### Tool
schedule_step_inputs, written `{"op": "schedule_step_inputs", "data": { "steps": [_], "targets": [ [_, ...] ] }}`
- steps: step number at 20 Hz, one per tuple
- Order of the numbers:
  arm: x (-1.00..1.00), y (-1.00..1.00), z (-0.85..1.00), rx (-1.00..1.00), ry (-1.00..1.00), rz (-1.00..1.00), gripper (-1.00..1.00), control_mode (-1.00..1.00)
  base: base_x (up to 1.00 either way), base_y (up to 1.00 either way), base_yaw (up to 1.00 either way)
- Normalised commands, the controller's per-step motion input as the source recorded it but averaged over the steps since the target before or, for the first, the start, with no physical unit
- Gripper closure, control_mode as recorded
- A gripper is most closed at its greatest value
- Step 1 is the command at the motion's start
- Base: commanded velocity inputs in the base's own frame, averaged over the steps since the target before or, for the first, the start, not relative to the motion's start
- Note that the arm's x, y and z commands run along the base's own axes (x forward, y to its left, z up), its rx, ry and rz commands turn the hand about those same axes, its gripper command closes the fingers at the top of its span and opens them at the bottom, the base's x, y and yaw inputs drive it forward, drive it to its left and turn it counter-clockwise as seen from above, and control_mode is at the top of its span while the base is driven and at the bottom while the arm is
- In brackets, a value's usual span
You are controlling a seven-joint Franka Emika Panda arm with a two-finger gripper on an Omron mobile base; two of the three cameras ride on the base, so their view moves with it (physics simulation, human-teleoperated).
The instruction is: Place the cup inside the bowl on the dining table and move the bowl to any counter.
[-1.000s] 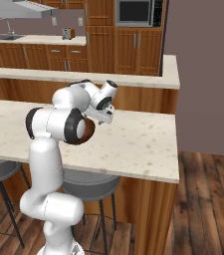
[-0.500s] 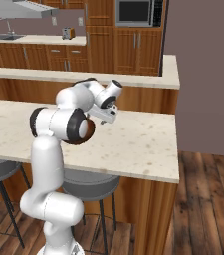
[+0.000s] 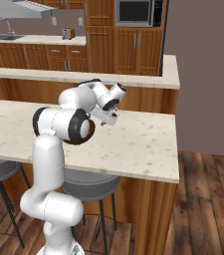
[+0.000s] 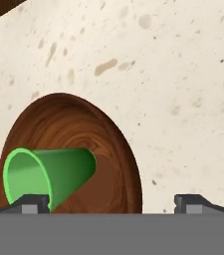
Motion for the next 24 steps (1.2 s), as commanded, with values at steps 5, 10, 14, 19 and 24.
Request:
{"op": "schedule_step_inputs", "data": {
  "steps": [5, 10, 14, 19, 24],
  "targets": [
    [0.00, 0.00, -0.23, 0.10, -0.05, -0.03, -1.00, -1.00, 0.00, 0.00, 0.00],
    [0.00, 0.00, -0.14, 0.06, -0.05, -0.05, -1.00, -1.00, 0.00, 0.00, 0.00],
    [0.00, 0.00, -0.09, 0.04, -0.02, -0.06, -1.00, -1.00, 0.00, 0.00, 0.00],
    [0.00, 0.00, -0.18, 0.01, 0.00, -0.05, -1.00, -1.00, 0.00, 0.00, 0.00],
    [0.00, 0.00, -0.09, 0.00, 0.00, -0.03, -1.00, -1.00, 0.00, 0.00, 0.00]
  ]
}}
